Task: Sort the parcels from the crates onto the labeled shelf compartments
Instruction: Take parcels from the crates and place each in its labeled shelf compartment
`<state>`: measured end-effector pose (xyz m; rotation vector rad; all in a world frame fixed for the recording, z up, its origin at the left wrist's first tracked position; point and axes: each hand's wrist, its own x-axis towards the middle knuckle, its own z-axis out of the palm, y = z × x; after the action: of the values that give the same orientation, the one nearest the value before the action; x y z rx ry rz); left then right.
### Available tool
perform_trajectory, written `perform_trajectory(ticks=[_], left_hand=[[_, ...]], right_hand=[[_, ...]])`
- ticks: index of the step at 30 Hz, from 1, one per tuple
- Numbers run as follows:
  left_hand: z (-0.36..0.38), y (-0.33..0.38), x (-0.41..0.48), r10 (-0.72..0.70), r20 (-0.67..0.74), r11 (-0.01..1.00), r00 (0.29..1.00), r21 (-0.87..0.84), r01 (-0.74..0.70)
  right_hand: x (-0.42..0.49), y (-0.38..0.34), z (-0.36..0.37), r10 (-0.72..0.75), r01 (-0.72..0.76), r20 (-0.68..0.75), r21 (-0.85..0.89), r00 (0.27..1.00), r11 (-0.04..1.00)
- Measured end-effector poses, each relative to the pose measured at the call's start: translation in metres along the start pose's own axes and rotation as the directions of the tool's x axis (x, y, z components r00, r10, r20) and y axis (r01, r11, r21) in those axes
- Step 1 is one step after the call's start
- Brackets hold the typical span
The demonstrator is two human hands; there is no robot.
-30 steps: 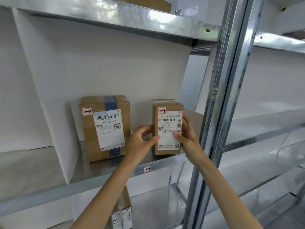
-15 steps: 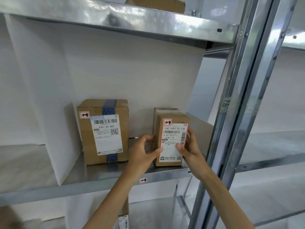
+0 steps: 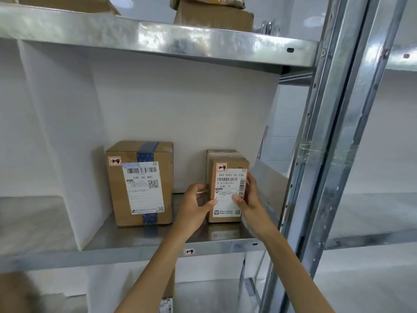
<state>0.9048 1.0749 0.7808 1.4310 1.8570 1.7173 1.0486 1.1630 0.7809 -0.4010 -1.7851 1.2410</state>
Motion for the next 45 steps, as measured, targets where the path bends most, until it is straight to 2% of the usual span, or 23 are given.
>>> perform_trajectory(ticks=[5,11,14,16,18,21,24,28,32,38,42,45], left_hand=[[0.005,0.005,-0.003,-0.017,-0.034,0.999,0.999,0.042,0.019],[0.009,0.013,-0.012,0.005,-0.074,0.981,0.997,0.193,0.01],[0.004,0.019,-0.024,0.007,-0.118,0.986,0.993,0.168,0.012],[-0.001,0.025,-0.036,0.052,-0.157,0.989,0.986,0.144,-0.03],[-0.01,0.033,-0.049,0.127,-0.187,0.986,0.974,0.134,-0.103],[-0.033,0.05,-0.071,0.223,-0.236,0.974,0.946,0.104,-0.203],[-0.069,0.063,-0.097,0.299,-0.323,0.953,0.898,0.149,-0.263],[-0.141,0.065,-0.136,0.317,-0.477,0.946,0.819,0.226,-0.234],[-0.221,0.053,-0.195,0.283,-0.612,0.939,0.739,0.332,-0.085],[-0.339,0.043,-0.323,0.197,-0.771,0.892,0.605,0.397,0.216],[-0.407,0.051,-0.419,0.167,-0.856,0.847,0.489,0.379,0.374],[-0.443,0.059,-0.493,0.175,-0.9,0.8,0.399,0.366,0.475]], right_hand=[[0.0,-0.001,0.004,0.026,-0.026,-0.034,-0.003,0.999,1.0],[-0.013,-0.013,0.012,0.025,-0.028,-0.097,-0.029,0.995,0.999],[-0.03,-0.02,0.015,-0.016,0.012,-0.189,-0.022,0.982,1.0],[-0.04,-0.027,0.02,-0.099,0.064,-0.264,-0.139,0.959,0.988],[-0.047,-0.038,0.029,-0.264,0.185,-0.298,-0.268,0.917,0.946],[-0.054,-0.052,0.051,-0.38,0.288,-0.298,-0.31,0.875,0.906],[-0.062,-0.068,0.092,-0.414,0.349,-0.216,-0.283,0.884,0.893],[-0.079,-0.087,0.167,-0.454,0.444,-0.033,-0.153,0.89,0.883],[-0.108,-0.105,0.25,-0.44,0.448,0.152,-0.022,0.885,0.894],[-0.183,-0.144,0.386,-0.457,0.42,0.346,0.181,0.819,0.889],[-0.255,-0.172,0.466,-0.472,0.38,0.497,0.281,0.728,0.881],[-0.306,-0.189,0.513,-0.468,0.318,0.556,0.348,0.687,0.882]])
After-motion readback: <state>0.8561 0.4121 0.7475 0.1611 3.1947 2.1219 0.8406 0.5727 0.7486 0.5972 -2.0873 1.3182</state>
